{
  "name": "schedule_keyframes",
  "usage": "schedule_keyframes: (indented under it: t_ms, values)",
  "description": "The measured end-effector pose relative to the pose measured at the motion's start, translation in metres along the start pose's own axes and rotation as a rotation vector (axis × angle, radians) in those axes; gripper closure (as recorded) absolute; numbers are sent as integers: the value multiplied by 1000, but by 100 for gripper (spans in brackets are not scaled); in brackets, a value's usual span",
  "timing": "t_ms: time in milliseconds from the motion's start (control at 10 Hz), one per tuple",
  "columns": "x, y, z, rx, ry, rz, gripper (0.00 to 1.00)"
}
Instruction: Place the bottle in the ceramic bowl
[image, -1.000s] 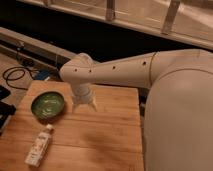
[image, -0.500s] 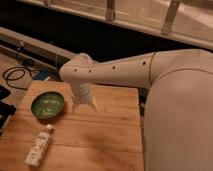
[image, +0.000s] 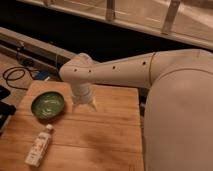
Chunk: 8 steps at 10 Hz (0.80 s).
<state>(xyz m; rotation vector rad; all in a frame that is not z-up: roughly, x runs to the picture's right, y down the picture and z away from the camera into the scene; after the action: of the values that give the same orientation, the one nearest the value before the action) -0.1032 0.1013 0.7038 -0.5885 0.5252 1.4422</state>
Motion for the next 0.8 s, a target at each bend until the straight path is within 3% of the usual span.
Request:
schedule_keyframes:
  t_ms: [300, 500, 800]
  values:
    - [-9, 2, 1, 3, -12, 5, 35]
    - [-11, 34, 9, 0, -9, -28, 35]
    - [20, 72, 21, 1, 13, -56, 35]
